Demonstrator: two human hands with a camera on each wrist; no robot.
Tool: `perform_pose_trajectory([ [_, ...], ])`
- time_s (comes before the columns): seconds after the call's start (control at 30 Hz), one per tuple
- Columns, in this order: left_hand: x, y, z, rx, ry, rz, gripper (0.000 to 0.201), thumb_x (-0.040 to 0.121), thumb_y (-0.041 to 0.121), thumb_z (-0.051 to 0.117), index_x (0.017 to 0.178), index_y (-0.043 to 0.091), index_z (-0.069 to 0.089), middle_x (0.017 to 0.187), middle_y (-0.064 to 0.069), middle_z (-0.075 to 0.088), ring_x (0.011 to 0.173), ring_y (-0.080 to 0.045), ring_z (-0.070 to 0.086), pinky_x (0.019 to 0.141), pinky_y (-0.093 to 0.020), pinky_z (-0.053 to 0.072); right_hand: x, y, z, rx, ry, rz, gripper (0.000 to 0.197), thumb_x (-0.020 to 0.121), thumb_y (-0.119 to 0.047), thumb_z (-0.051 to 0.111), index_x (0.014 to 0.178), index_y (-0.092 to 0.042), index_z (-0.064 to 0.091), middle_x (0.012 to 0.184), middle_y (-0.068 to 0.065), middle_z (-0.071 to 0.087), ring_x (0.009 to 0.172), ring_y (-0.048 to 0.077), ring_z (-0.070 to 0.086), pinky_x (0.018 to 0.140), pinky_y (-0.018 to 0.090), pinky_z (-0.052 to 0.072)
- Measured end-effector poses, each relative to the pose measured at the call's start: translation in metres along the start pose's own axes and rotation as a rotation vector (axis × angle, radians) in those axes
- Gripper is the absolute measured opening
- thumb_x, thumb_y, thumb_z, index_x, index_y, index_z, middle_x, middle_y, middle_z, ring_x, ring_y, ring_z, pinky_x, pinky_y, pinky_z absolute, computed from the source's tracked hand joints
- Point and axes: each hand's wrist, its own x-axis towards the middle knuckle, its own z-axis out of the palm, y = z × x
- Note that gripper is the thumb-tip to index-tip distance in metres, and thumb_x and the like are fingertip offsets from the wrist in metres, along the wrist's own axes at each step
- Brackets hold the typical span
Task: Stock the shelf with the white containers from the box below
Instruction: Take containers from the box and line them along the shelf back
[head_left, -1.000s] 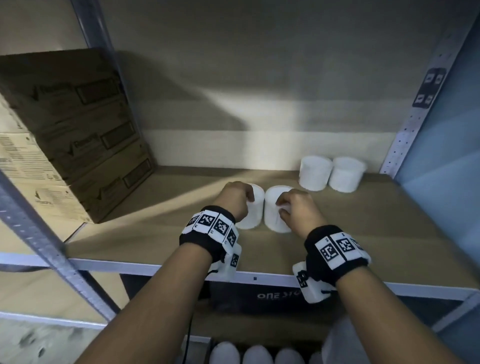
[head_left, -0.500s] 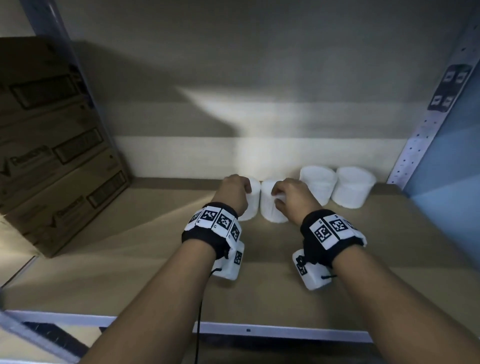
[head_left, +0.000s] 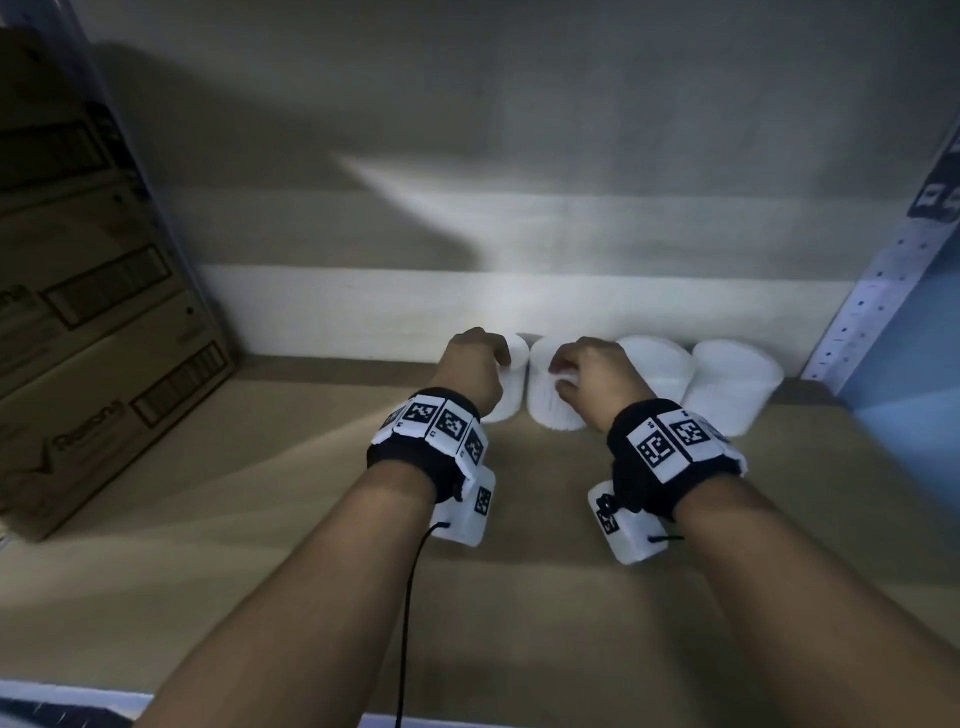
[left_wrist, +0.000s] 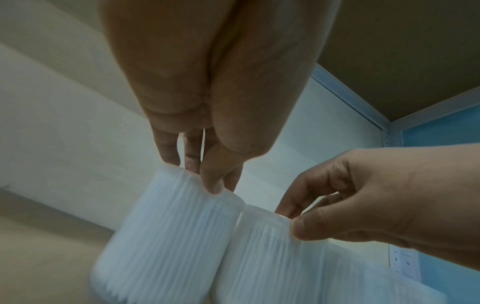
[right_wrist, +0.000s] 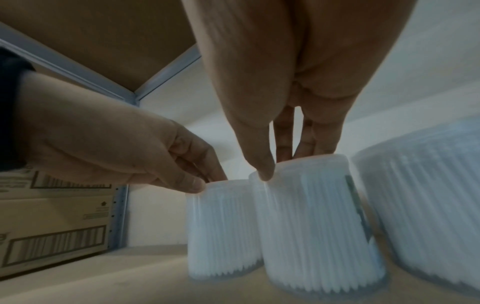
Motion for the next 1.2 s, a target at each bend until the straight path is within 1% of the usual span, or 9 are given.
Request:
perform_pose_trajectory([
  [0.17,0.000,0.000,0.000,0.015,-0.020,0.023,0.033,0.088,-0.005,0.049,0.115,0.008,0.064,0.122,-0.011,0.058,0.115,-0.026,0.053,0.091,-0.024,0.040,0.003,0.002,-0.004,0.044,-0.020,0.009,0.028,0.086,-0.002,0.056,0.112,-0.006,0.068,0.118,0.013,0.064,0.110,0.026,0.059,0.096,0.026,0.041],
  [0.33,-0.006,0.004,-0.004,-0.046,-0.050,0.028,0.034,0.088,0.007,0.052,0.120,0.014,0.063,0.128,-0.007,0.058,0.120,-0.024,0.051,0.094,-0.022,0.038,-0.012,0.004,-0.010,0.117,-0.026,0.044,0.036,0.086,-0.006,0.061,0.121,-0.011,0.063,0.126,0.006,0.061,0.118,0.022,0.054,0.098,0.019,0.036],
  [0.47,-0.023,0.014,-0.011,-0.001,-0.060,0.067,0.044,0.082,0.013,0.061,0.126,0.016,0.057,0.128,-0.008,0.056,0.122,-0.027,0.048,0.100,-0.035,0.044,-0.036,0.009,-0.017,0.107,-0.007,0.074,0.034,0.085,-0.014,0.064,0.119,-0.012,0.062,0.123,0.010,0.059,0.116,0.025,0.053,0.102,0.030,0.042],
  [0.53,-0.036,0.020,-0.015,0.013,-0.099,0.065,0.047,0.082,0.017,0.064,0.128,0.016,0.055,0.130,-0.008,0.054,0.122,-0.026,0.046,0.101,-0.037,0.042,-0.053,0.011,-0.021,0.120,-0.001,0.111,0.032,0.085,-0.017,0.063,0.117,-0.012,0.063,0.122,0.009,0.058,0.114,0.024,0.054,0.100,0.032,0.044],
  [0.6,-0.051,0.024,-0.020,0.026,-0.143,0.057,0.049,0.084,0.021,0.063,0.131,0.016,0.052,0.132,-0.007,0.051,0.125,-0.025,0.043,0.103,-0.036,0.040,-0.072,0.011,-0.026,0.119,0.000,0.138,0.033,0.086,-0.019,0.062,0.118,-0.013,0.062,0.123,0.007,0.057,0.114,0.022,0.055,0.098,0.029,0.044],
  [0.8,-0.101,0.038,-0.042,0.050,-0.227,0.009,0.052,0.085,0.027,0.062,0.134,0.022,0.047,0.139,-0.001,0.044,0.131,-0.021,0.042,0.107,-0.036,0.039,-0.127,-0.002,-0.045,0.061,-0.115,0.171,0.040,0.086,-0.025,0.062,0.125,-0.020,0.056,0.131,0.003,0.050,0.123,0.021,0.047,0.104,0.030,0.040],
  [0.97,-0.151,0.053,-0.054,0.073,-0.249,0.004,0.053,0.084,0.028,0.064,0.134,0.023,0.048,0.137,-0.001,0.047,0.127,-0.020,0.045,0.104,-0.034,0.043,-0.171,-0.020,-0.054,0.045,-0.070,0.164,0.036,0.085,-0.029,0.064,0.120,-0.020,0.059,0.127,0.002,0.056,0.122,0.021,0.048,0.102,0.034,0.043],
  [1.1,-0.190,0.061,-0.058,0.046,-0.294,0.006,0.054,0.084,0.026,0.066,0.134,0.020,0.049,0.138,-0.004,0.046,0.127,-0.021,0.046,0.104,-0.035,0.044,-0.205,-0.032,-0.060,0.037,-0.085,0.157,0.036,0.086,-0.028,0.064,0.120,-0.018,0.060,0.128,0.004,0.054,0.120,0.023,0.050,0.100,0.032,0.043],
  [1.2,-0.215,0.065,-0.061,0.053,-0.317,0.028,0.054,0.085,0.026,0.066,0.135,0.018,0.047,0.139,-0.004,0.044,0.128,-0.022,0.044,0.103,-0.035,0.043,-0.229,-0.039,-0.064,0.025,-0.107,0.165,0.036,0.085,-0.029,0.064,0.120,-0.020,0.059,0.130,0.003,0.053,0.122,0.025,0.049,0.102,0.035,0.043],
])
